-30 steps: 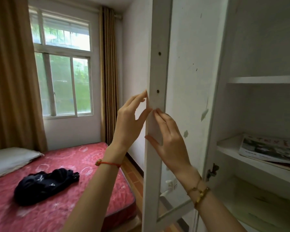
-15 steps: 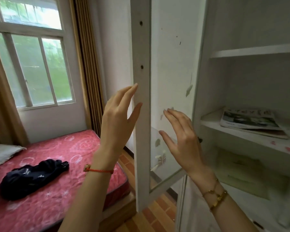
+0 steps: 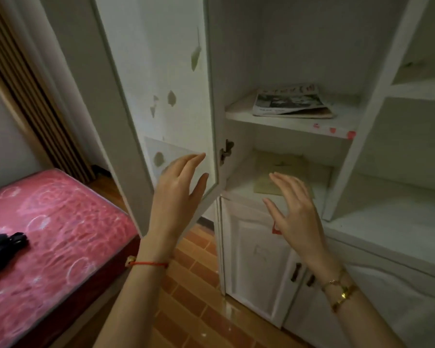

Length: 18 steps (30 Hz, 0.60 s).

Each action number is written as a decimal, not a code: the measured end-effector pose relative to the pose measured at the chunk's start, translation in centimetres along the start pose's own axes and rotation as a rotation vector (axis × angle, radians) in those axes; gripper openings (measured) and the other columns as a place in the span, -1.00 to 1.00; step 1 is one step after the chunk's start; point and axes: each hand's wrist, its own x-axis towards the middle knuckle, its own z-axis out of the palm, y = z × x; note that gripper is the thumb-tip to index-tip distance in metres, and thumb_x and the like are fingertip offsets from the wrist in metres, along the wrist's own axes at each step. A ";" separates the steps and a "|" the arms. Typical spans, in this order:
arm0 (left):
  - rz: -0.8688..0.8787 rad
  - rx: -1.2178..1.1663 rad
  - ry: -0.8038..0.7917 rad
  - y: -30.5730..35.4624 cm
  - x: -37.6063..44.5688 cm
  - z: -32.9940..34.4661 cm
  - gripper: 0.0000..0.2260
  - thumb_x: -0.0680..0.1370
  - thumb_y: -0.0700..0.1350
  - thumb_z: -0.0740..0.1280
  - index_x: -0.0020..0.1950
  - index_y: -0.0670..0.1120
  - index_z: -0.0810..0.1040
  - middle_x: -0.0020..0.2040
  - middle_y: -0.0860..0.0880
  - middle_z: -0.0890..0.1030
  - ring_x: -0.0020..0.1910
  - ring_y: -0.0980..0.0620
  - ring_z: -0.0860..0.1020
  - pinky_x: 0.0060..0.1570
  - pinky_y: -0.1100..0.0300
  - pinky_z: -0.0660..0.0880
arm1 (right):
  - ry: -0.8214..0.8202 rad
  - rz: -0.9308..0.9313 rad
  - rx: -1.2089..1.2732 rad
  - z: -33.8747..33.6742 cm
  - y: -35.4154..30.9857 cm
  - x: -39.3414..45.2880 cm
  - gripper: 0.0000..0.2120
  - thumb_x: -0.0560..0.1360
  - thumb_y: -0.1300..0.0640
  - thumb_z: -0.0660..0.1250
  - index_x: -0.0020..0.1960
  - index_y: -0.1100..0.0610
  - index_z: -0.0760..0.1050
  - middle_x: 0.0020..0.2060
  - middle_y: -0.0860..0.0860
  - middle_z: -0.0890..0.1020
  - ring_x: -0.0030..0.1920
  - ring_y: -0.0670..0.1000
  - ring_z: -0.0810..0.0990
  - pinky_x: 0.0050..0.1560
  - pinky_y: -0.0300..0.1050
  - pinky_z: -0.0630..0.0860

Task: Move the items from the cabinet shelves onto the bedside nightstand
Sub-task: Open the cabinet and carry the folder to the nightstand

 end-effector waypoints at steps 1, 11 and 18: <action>-0.013 -0.011 -0.026 0.0 0.1 1.2 -0.65 0.61 -0.10 0.33 0.39 -0.12 0.49 0.30 -0.07 0.57 0.28 -0.03 0.52 0.28 0.09 0.47 | -0.002 0.016 -0.009 0.0 1.2 -0.1 -0.54 0.55 0.10 0.35 0.41 0.17 0.39 0.31 0.02 0.47 0.36 -0.03 0.39 0.42 -0.19 0.27; -0.079 -0.092 -0.265 -0.9 4.3 15.6 -0.67 0.62 -0.09 0.31 0.37 -0.13 0.51 0.25 -0.09 0.59 0.21 -0.09 0.55 0.20 0.03 0.50 | -0.069 0.220 -0.061 3.8 13.4 2.0 -0.56 0.57 0.08 0.31 0.41 0.15 0.39 0.32 0.04 0.46 0.33 -0.05 0.37 0.35 -0.33 0.20; -0.170 -0.093 -0.359 -2.5 6.9 24.3 -0.66 0.60 -0.13 0.33 0.36 -0.20 0.51 0.23 -0.18 0.59 0.18 -0.20 0.57 0.17 -0.03 0.51 | -0.165 0.368 -0.111 8.4 20.2 5.0 -0.58 0.57 0.08 0.31 0.38 0.21 0.41 0.26 0.12 0.50 0.30 0.11 0.42 0.30 -0.06 0.37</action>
